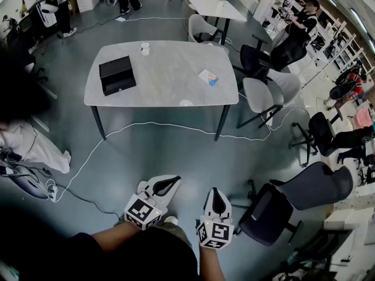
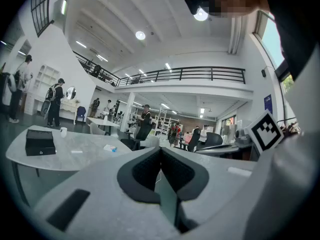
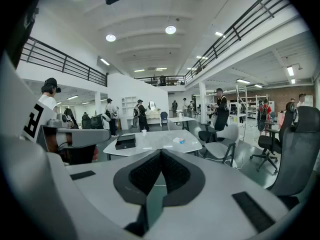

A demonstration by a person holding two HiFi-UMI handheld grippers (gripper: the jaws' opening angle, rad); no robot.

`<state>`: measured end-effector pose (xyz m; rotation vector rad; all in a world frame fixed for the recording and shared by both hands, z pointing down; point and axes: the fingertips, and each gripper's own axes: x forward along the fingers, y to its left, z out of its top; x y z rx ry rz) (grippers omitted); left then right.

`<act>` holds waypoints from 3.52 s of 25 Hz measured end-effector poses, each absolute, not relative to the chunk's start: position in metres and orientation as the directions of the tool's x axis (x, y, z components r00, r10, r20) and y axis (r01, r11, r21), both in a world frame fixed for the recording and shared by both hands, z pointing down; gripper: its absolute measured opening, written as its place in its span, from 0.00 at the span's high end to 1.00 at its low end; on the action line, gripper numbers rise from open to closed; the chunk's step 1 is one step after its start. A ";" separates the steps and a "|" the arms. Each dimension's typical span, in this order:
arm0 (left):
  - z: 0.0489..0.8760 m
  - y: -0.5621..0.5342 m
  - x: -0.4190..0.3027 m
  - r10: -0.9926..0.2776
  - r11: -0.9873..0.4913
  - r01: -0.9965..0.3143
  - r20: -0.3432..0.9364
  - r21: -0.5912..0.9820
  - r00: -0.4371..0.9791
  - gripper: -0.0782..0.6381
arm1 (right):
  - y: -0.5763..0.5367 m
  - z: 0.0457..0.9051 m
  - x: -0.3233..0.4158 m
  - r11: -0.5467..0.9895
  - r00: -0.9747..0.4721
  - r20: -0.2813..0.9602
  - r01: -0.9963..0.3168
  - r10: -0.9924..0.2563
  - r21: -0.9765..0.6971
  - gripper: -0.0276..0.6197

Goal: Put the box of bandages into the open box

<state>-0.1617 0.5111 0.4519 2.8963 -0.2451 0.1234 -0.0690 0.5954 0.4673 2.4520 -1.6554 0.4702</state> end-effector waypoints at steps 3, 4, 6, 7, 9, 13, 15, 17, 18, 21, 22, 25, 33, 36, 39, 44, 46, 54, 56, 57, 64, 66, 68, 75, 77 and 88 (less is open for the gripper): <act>0.456 0.494 -0.168 -0.166 -0.959 -0.187 0.114 0.212 0.980 0.87 | 0.577 0.464 -0.079 -0.368 0.332 0.308 -0.927 -0.891 -0.066 0.94; 0.456 0.485 -0.170 -0.170 -0.958 -0.191 0.113 0.214 0.979 0.87 | 0.568 0.461 -0.082 -0.368 0.333 0.291 -0.927 -0.897 -0.073 0.94; 0.456 0.464 -0.176 -0.165 -0.955 -0.187 0.113 0.229 0.980 0.87 | 0.548 0.456 -0.085 -0.373 0.339 0.263 -0.924 -0.903 -0.088 0.94; 0.457 0.454 -0.178 -0.156 -0.954 -0.180 0.116 0.240 0.981 0.87 | 0.538 0.455 -0.086 -0.378 0.344 0.261 -0.921 -0.902 -0.091 0.94; 0.457 0.433 -0.180 -0.138 -0.955 -0.163 0.116 0.248 0.984 0.87 | 0.518 0.455 -0.086 -0.388 0.353 0.269 -0.917 -0.896 -0.090 0.94; 0.452 0.397 -0.186 -0.106 -0.962 -0.125 0.090 0.243 0.990 0.87 | 0.468 0.446 -0.094 -0.395 0.362 0.251 -0.914 -0.898 -0.094 0.94; 0.450 0.381 -0.192 -0.084 -0.962 -0.102 0.080 0.253 0.993 0.87 | 0.442 0.439 -0.102 -0.389 0.357 0.240 -0.916 -0.903 -0.101 0.94; 0.450 0.364 -0.199 -0.059 -0.947 -0.078 0.068 0.313 0.996 0.87 | 0.419 0.435 -0.110 -0.378 0.346 0.236 -0.920 -0.908 -0.107 0.94; 0.451 0.354 -0.202 -0.048 -0.938 -0.067 0.062 0.340 0.997 0.87 | 0.409 0.436 -0.113 -0.377 0.345 0.236 -0.920 -0.908 -0.107 0.94; 0.459 0.328 -0.213 -0.032 -0.941 -0.052 0.065 0.335 0.997 0.87 | 0.386 0.447 -0.122 -0.393 0.359 0.249 -0.913 -0.900 -0.105 0.94; 0.461 0.320 -0.215 -0.032 -0.944 -0.053 0.068 0.326 0.997 0.87 | 0.380 0.452 -0.124 -0.393 0.356 0.259 -0.914 -0.898 -0.104 0.94; 0.467 0.299 -0.221 -0.054 -0.945 -0.073 0.067 0.320 0.996 0.87 | 0.362 0.465 -0.130 -0.358 0.314 0.305 -0.928 -0.899 -0.100 0.94; 0.472 0.254 -0.202 -0.097 -0.937 -0.115 0.072 0.330 0.993 0.87 | 0.334 0.480 -0.092 -0.370 0.316 0.323 -0.921 -0.892 -0.120 0.94; 0.474 0.238 -0.184 -0.119 -0.938 -0.141 0.089 0.315 0.989 0.87 | 0.322 0.488 -0.071 -0.365 0.306 0.323 -0.920 -0.896 -0.140 0.94; 0.478 0.222 -0.155 -0.131 -0.941 -0.158 0.106 0.300 0.986 0.87 | 0.308 0.498 -0.042 -0.358 0.296 0.317 -0.920 -0.901 -0.158 0.94; 0.476 0.190 -0.085 -0.142 -0.942 -0.175 0.135 0.285 0.981 0.87 | 0.271 0.499 0.030 -0.350 0.283 0.312 -0.919 -0.907 -0.183 0.94; 0.472 0.176 -0.050 -0.140 -0.940 -0.176 0.141 0.291 0.980 0.87 | 0.260 0.487 0.065 -0.352 0.287 0.299 -0.916 -0.910 -0.191 0.94; 0.468 0.149 0.083 -0.101 -0.960 -0.132 0.132 0.247 0.986 0.87 | 0.269 0.483 0.208 -0.395 0.346 0.283 -0.908 -0.895 -0.140 0.94; 0.470 0.144 0.103 -0.100 -0.950 -0.132 0.126 0.283 0.987 0.87 | 0.273 0.486 0.235 -0.404 0.355 0.289 -0.906 -0.889 -0.129 0.94; 0.473 0.142 0.111 -0.103 -0.945 -0.139 0.134 0.295 0.986 0.87 | 0.274 0.487 0.247 -0.405 0.355 0.289 -0.904 -0.889 -0.137 0.94; 0.495 0.135 0.156 -0.132 -0.951 -0.193 0.245 0.243 0.960 0.87 | 0.284 0.497 0.319 -0.436 0.370 0.295 -0.878 -0.881 -0.199 0.94; 0.499 0.136 0.168 -0.114 -0.959 -0.174 0.259 0.223 0.959 0.87 | 0.284 0.502 0.327 -0.434 0.367 0.300 -0.877 -0.881 -0.203 0.94; 0.502 0.135 0.180 -0.095 -0.960 -0.157 0.256 0.231 0.962 0.87 | 0.280 0.509 0.333 -0.427 0.354 0.311 -0.880 -0.882 -0.208 0.94; 0.524 0.114 0.205 -0.086 -0.962 -0.158 0.304 0.222 0.949 0.87 | 0.265 0.516 0.341 -0.423 0.344 0.327 -0.880 -0.880 -0.215 0.94; 0.535 0.100 0.214 -0.078 -0.962 -0.156 0.323 0.223 0.943 0.87 | 0.258 0.518 0.347 -0.431 0.352 0.330 -0.877 -0.876 -0.211 0.94; 0.603 0.002 0.287 0.110 -0.971 -0.005 0.459 0.241 0.882 0.87 | 0.170 0.526 0.397 -0.460 0.361 0.385 -0.864 -0.849 -0.204 0.94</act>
